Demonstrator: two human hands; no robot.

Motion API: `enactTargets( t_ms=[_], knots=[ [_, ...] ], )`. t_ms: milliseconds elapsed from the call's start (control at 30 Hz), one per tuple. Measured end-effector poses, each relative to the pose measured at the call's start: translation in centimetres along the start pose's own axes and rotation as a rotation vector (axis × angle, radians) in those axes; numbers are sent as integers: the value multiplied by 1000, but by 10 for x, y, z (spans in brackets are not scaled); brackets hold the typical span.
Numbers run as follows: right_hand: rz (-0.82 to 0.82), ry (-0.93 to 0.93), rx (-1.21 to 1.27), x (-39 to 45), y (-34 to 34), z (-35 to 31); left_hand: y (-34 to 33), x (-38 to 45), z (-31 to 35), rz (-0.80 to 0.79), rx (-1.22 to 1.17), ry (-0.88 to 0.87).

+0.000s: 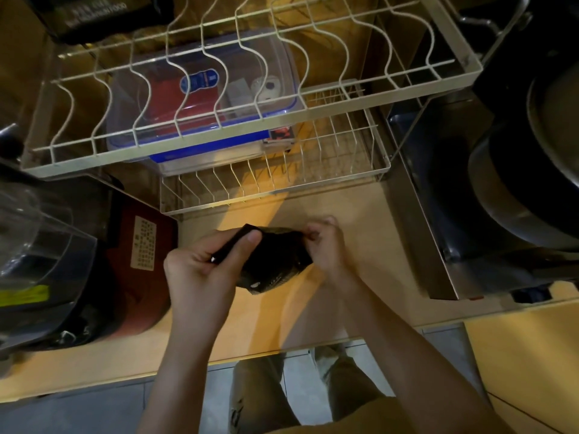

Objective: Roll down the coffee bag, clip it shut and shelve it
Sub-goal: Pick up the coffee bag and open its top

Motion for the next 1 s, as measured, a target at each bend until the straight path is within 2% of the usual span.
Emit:
enactTargets(
  t_ms=[67,133,233,300,467,600,800,1000],
  knots=[
    [-35,113,-63,-1,3,-7,4,1,-12,30,-23,82],
    [-21,87,-4,-5,14,-3,3,0,-15,25,-30,105],
    [128,18,133,-21,41,6,1,1,-15,19,-54,127],
    [197,95,102,-40,50,3,-2,1,-17,26,-82,161],
    [280,190,63,-71,45,-1,-5,2,-25,81,-155,261],
    [329,207,27,-73,45,-2,-10,-1,-23,64,-156,258],
    [261,175,-24,-65,42,3,-24,-10,-5,-23,-77,94],
    [-8,75,10,-55,41,2,-28,-4,1,-88,-73,55]
  ],
)
Point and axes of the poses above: each hand's wrist, its own x-axis towards the middle knuckle, its own y-axis out of the back of the hand, z = x × y, the point moved 10 cm from there along x, towards the middle knuckle, and after that the axes turned 10 degrees about z, right-handed, at the moved point
